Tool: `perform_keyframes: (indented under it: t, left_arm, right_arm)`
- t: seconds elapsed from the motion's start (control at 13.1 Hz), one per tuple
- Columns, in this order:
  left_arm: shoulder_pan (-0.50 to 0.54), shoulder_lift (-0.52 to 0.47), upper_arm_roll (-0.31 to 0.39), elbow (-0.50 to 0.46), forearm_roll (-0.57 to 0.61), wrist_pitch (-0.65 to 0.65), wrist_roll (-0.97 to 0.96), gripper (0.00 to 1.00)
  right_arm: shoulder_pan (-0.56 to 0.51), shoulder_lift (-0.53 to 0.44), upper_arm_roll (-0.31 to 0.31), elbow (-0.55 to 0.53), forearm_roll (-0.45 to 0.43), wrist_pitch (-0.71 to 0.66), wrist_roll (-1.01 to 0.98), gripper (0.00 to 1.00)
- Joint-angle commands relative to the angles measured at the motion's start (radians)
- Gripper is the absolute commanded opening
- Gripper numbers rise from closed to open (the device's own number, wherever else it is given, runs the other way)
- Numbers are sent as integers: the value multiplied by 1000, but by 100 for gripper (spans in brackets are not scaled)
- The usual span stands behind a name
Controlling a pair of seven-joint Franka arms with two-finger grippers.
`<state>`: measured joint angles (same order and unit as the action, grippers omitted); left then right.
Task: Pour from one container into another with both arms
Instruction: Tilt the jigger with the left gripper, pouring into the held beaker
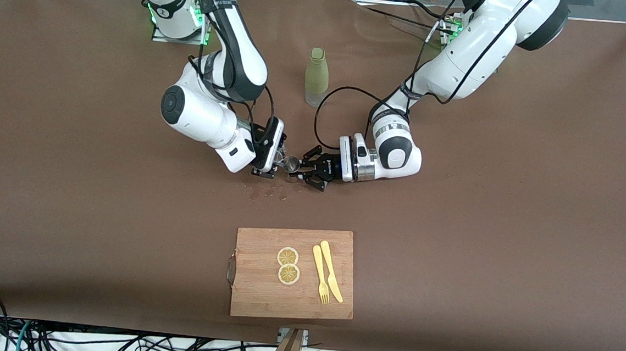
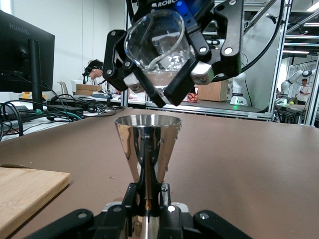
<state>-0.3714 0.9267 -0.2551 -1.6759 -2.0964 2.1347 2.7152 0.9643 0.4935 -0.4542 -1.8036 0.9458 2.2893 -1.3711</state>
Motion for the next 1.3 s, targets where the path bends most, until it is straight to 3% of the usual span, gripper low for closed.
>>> perform_keyframes:
  t: [0.0,1.22]
  left_arm:
    - [-7,17,-9,30,-48,45,106,0]
    - [-7,15,-9,30,-48,51,106,0]
  right_arm:
    - [25,-9,-17,-8,-41,16,32,12]
    - [54,2,-24,7,-133,16,89,12]
